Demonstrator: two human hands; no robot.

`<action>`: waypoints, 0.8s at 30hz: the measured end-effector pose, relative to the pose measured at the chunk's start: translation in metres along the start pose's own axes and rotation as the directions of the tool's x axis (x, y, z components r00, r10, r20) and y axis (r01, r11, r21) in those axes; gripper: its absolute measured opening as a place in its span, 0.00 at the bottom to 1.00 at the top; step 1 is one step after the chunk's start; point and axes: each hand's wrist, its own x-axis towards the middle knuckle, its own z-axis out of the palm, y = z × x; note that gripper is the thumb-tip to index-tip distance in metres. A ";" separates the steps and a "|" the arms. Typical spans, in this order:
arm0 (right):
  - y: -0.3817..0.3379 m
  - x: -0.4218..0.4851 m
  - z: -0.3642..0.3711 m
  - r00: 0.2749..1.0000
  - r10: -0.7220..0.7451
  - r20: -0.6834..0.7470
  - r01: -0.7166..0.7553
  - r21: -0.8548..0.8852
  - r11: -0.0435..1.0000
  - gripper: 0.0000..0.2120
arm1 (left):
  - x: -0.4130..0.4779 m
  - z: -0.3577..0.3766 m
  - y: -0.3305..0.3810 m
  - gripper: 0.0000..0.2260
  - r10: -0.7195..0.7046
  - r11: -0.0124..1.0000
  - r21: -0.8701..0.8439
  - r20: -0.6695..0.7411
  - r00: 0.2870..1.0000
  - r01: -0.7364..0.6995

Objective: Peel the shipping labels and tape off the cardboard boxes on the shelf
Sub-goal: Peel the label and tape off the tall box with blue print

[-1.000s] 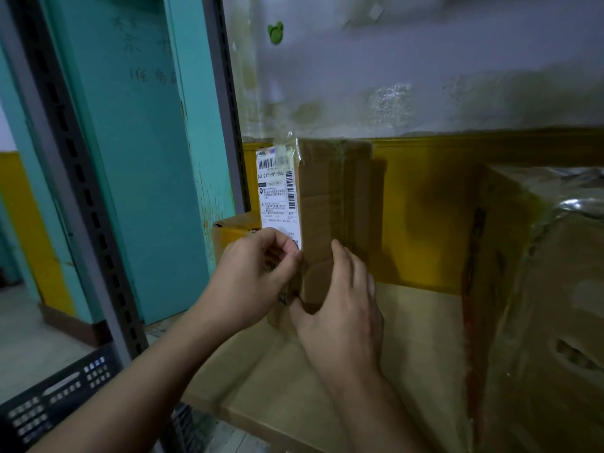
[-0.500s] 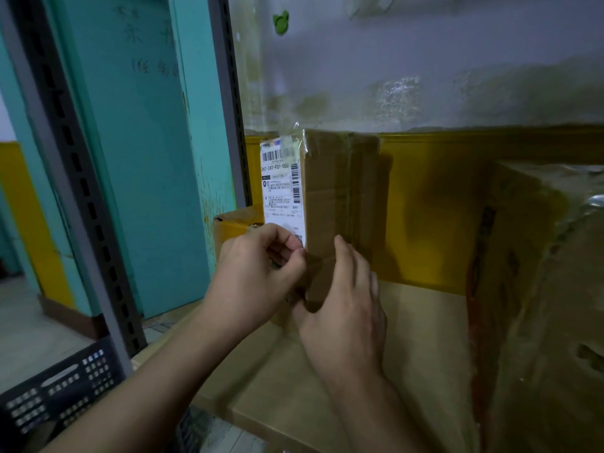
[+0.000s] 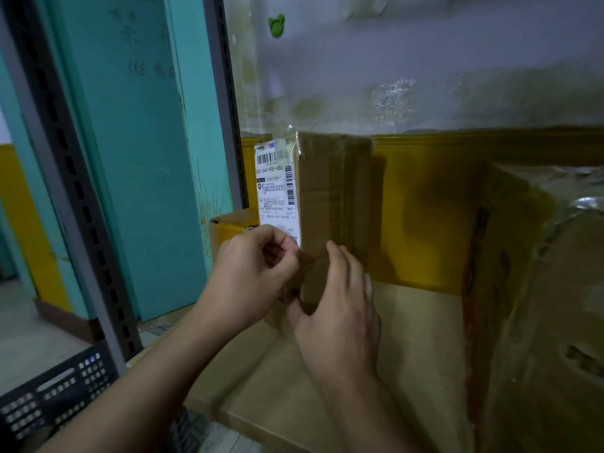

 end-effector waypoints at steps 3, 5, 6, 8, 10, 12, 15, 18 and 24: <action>0.000 0.000 0.001 1.000 -0.003 -0.008 0.003 -0.001 1.000 0.41 | 0.000 0.001 -0.001 0.06 0.006 1.000 0.014 -0.010 1.000 -0.005; 0.000 0.000 0.001 1.000 -0.006 -0.009 0.006 -0.002 1.000 0.40 | -0.001 0.003 0.000 0.07 0.015 1.000 0.027 -0.028 0.999 -0.014; -0.001 0.000 0.001 1.000 -0.006 -0.006 0.006 -0.004 1.000 0.40 | -0.001 0.004 0.000 0.07 0.022 0.999 0.035 -0.035 0.999 -0.021; 0.000 0.000 0.001 1.000 -0.006 -0.002 0.006 -0.005 1.000 0.40 | -0.002 0.005 0.001 0.07 0.029 0.999 0.047 -0.048 0.998 -0.027; 0.000 0.000 0.001 1.000 -0.009 0.003 0.009 -0.002 1.000 0.40 | -0.003 0.006 0.001 0.08 0.030 0.998 0.057 -0.062 0.998 -0.027; 0.000 0.000 0.001 1.000 -0.011 0.004 0.011 -0.002 1.000 0.40 | -0.003 0.007 0.000 0.08 0.038 0.997 0.067 -0.072 0.997 -0.033; 0.000 0.000 0.002 1.000 -0.021 -0.007 0.021 0.001 1.000 0.40 | -0.003 0.007 0.000 0.08 0.058 0.995 0.092 -0.080 0.995 -0.051; 0.001 -0.001 0.003 0.999 -0.031 -0.008 0.031 0.010 0.999 0.40 | -0.003 0.007 0.000 0.08 0.068 0.992 0.107 -0.071 0.995 -0.060; -0.001 -0.001 0.007 0.998 -0.018 -0.061 0.019 0.024 1.000 0.40 | -0.001 0.005 -0.002 0.07 0.104 0.987 0.124 -0.043 0.994 -0.099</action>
